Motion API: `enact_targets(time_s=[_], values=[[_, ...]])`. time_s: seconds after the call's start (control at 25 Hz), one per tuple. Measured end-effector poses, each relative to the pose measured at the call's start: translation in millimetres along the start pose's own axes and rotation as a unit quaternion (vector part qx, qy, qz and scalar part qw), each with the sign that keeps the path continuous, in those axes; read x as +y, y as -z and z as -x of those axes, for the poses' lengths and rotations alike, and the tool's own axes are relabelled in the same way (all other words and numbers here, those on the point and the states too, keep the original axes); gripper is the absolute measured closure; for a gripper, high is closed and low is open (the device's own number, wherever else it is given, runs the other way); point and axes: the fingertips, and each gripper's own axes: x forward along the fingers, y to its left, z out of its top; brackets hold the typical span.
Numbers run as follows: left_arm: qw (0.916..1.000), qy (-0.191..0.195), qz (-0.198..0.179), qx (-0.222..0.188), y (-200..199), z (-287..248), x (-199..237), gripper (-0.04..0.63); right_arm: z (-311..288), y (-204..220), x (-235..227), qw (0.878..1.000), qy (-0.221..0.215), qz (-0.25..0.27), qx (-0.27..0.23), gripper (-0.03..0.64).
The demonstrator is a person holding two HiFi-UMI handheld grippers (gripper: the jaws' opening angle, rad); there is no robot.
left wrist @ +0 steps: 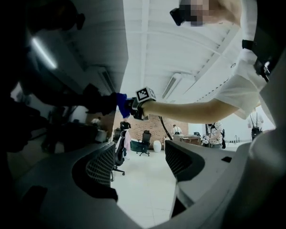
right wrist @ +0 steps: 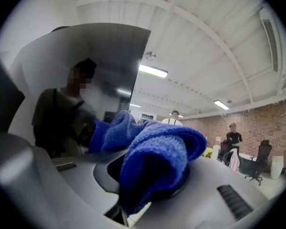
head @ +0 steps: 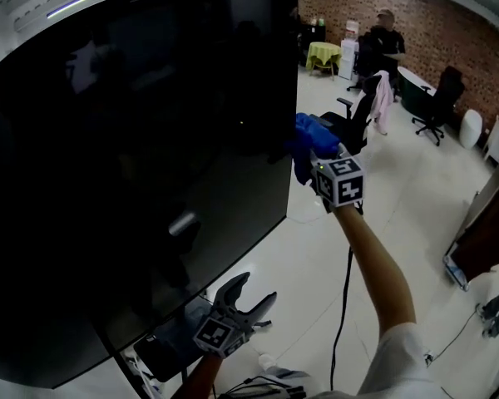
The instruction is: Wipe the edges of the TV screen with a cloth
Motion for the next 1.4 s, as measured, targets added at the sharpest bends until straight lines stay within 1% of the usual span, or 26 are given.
enact_targets(time_s=[0.12, 0.2, 0.28, 0.36, 0.4, 0.48, 0.56, 0.64, 0.72, 0.84, 0.88, 1.04, 1.12, 1.24, 1.32, 1.4], values=[[1.0000, -0.007, 0.005, 0.005, 15, -3, 11, 0.288, -10, 89, 11, 0.998, -0.004, -0.044, 0.042, 0.528], [0.9999, -0.010, 0.007, 0.007, 24, -1, 16, 0.288, -15, 150, 17, 0.995, -0.005, -0.062, 0.080, 0.528], [0.9997, -0.019, 0.003, 0.012, 38, 6, 21, 0.288, -18, 210, 24, 0.990, -0.007, -0.072, 0.125, 0.528], [0.9990, -0.038, -0.007, 0.021, 61, 22, 30, 0.288, -20, 264, 34, 0.982, -0.009, -0.079, 0.172, 0.528], [0.9986, -0.048, -0.003, 0.024, 65, 27, 33, 0.288, -19, 288, 37, 0.978, -0.006, -0.080, 0.195, 0.528], [0.9973, -0.064, 0.025, 0.027, 60, 34, 35, 0.288, -15, 329, 42, 0.968, 0.007, -0.081, 0.236, 0.528], [0.9961, -0.075, 0.038, 0.027, 61, 40, 36, 0.288, -7, 358, 49, 0.961, 0.021, -0.104, 0.256, 0.528], [0.9956, -0.080, 0.040, 0.029, 64, 45, 33, 0.288, -1, 372, 57, 0.955, 0.030, -0.142, 0.260, 0.528], [0.9950, -0.085, 0.043, 0.029, 64, 48, 30, 0.288, 3, 377, 60, 0.950, 0.036, -0.169, 0.261, 0.527], [0.9931, -0.104, 0.050, 0.020, 62, 65, 32, 0.288, 8, 381, 77, 0.945, 0.029, -0.185, 0.268, 0.526], [0.9923, -0.111, 0.051, 0.018, 63, 75, 34, 0.288, 9, 381, 92, 0.945, 0.017, -0.184, 0.269, 0.526], [0.9887, -0.140, 0.053, 0.011, 64, 114, 42, 0.288, 5, 370, 173, 0.951, -0.057, -0.161, 0.258, 0.534], [0.9870, -0.152, 0.050, 0.010, 57, 121, 39, 0.288, 8, 361, 200, 0.950, -0.072, -0.167, 0.254, 0.534], [0.9839, -0.173, 0.046, 0.009, 47, 139, 34, 0.288, 25, 350, 237, 0.947, -0.083, -0.194, 0.242, 0.535], [0.9792, -0.197, 0.048, 0.007, 44, 166, 36, 0.288, 34, 344, 277, 0.943, -0.111, -0.211, 0.233, 0.535], [0.9717, -0.230, 0.054, 0.001, 42, 200, 42, 0.288, 39, 338, 323, 0.938, -0.141, -0.214, 0.233, 0.535]])
